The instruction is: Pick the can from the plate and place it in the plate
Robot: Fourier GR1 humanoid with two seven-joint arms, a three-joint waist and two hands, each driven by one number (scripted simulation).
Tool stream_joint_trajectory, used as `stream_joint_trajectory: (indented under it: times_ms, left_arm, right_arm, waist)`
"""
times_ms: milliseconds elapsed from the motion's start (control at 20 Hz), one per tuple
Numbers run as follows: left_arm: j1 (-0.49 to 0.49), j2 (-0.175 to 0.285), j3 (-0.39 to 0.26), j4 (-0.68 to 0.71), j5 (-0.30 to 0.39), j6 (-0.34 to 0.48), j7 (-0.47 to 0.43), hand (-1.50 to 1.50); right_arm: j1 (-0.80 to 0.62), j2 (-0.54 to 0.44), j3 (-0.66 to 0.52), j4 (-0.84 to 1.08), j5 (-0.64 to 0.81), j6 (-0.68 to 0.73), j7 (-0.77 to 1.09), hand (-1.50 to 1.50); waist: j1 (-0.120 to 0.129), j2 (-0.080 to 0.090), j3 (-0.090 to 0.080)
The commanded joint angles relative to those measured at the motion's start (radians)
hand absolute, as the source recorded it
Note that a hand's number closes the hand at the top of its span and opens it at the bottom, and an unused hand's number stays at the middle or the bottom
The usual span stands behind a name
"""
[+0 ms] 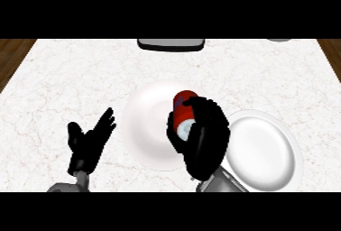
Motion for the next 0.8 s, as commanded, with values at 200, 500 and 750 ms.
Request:
stream_joint_trajectory:
  times_ms: [200,500,750]
  left_arm:
    - [0.007,0.006,0.024,0.013,0.014,-0.009,-0.011,0.0]
    - [-0.025,0.014,0.013,0.026,0.008,-0.038,-0.021,0.0]
    - [-0.019,-0.002,0.007,0.025,0.004,-0.031,-0.016,0.0]
  right_arm:
    - [-0.101,0.013,-0.134,0.18,-0.077,-0.235,0.165,1.5]
    - [-0.117,0.013,-0.182,0.419,-0.483,-0.139,0.024,-1.5]
    - [-0.235,0.014,-0.139,0.588,-0.742,-0.346,-0.164,-1.5]
  waist:
    - [-0.002,0.001,-0.002]
    - [0.019,0.015,-0.001]
    - [0.025,0.013,0.0]
